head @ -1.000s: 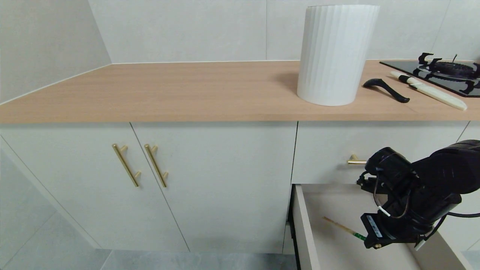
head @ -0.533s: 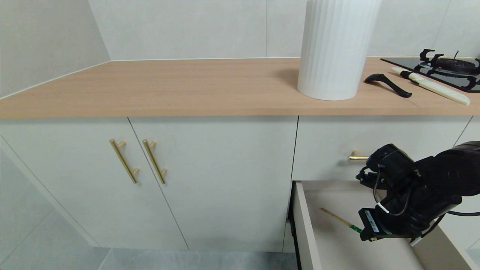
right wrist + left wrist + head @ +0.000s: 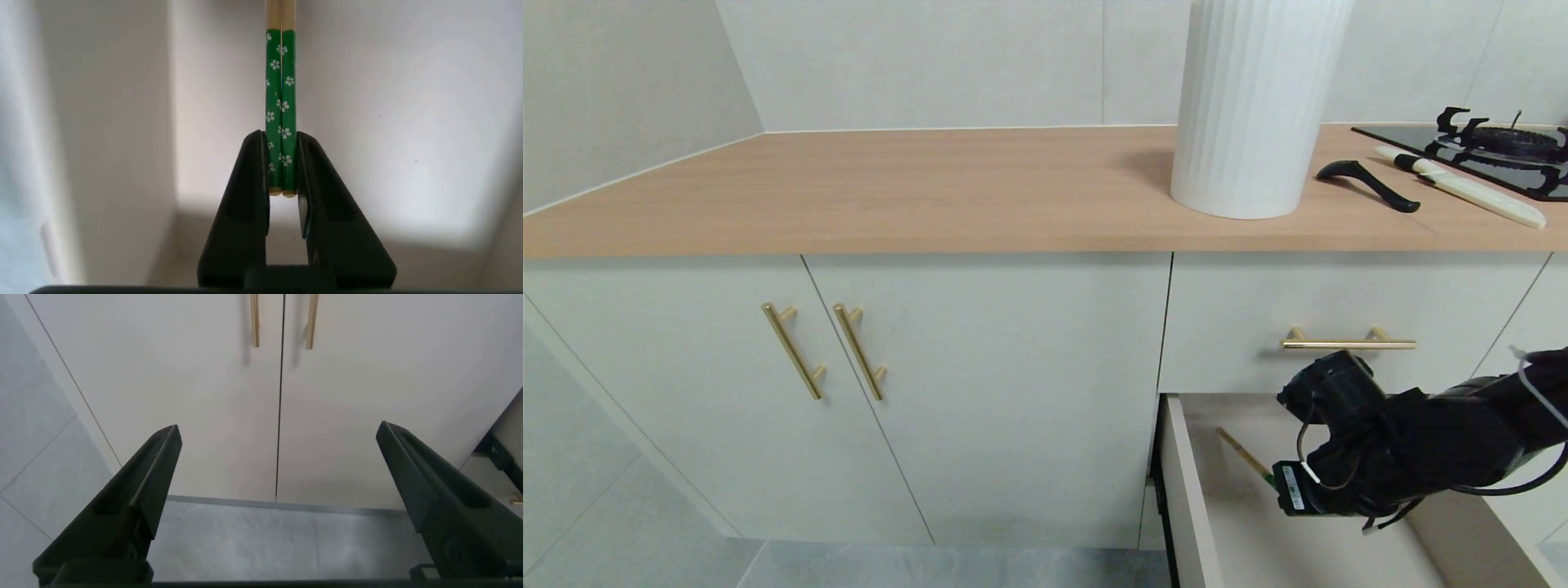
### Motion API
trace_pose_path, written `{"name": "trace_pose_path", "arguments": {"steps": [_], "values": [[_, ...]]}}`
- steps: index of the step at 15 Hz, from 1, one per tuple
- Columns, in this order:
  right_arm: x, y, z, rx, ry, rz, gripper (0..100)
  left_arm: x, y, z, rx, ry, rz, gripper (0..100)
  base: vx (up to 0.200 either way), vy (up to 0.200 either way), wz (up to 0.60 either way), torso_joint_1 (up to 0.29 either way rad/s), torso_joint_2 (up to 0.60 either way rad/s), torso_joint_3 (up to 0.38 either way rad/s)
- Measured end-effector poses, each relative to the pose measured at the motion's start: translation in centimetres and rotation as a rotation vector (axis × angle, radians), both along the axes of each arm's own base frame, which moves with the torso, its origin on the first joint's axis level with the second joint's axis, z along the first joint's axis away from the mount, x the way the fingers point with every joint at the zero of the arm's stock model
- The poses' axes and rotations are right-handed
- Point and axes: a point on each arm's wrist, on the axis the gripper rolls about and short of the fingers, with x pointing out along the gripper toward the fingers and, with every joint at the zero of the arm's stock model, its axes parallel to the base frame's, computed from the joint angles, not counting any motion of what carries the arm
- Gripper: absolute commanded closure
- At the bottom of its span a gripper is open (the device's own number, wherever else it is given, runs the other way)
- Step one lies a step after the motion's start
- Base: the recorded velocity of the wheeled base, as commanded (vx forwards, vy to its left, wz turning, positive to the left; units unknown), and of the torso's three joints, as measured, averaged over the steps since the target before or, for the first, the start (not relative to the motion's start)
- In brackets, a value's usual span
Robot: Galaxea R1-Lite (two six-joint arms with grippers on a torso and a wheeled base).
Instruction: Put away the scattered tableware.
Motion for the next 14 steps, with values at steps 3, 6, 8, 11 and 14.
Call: {"name": "trace_pose_path", "arguments": {"steps": [3, 6, 8, 11, 14], "values": [[0.4, 0.2, -2.2, -0.017, 0.045, -0.005, 100, 0.0, 0.0, 0.0, 0.0, 0.0, 0.0, 0, 0.0, 0.0, 0.0, 0.0, 0.0, 0.0], [0.6, 0.7, -4.1, -0.027, 0.07, 0.005, 100, 0.0, 0.0, 0.0, 0.0, 0.0, 0.0, 0, 0.0, 0.0, 0.0, 0.0, 0.0, 0.0], [0.6, 1.1, -5.0, -0.027, 0.083, -0.002, 100, 0.0, 0.0, 0.0, 0.0, 0.0, 0.0, 0, 0.0, 0.0, 0.0, 0.0, 0.0, 0.0], [0.7, 1.2, -5.7, -0.031, 0.088, -0.001, 100, 0.0, 0.0, 0.0, 0.0, 0.0, 0.0, 0, 0.0, 0.0, 0.0, 0.0, 0.0, 0.0], [0.6, 1.2, -6.0, -0.033, 0.096, -0.003, 0, 0.0, 0.0, 0.0, 0.0, 0.0, 0.0, 0, 0.0, 0.0, 0.0, 0.0, 0.0, 0.0]]}}
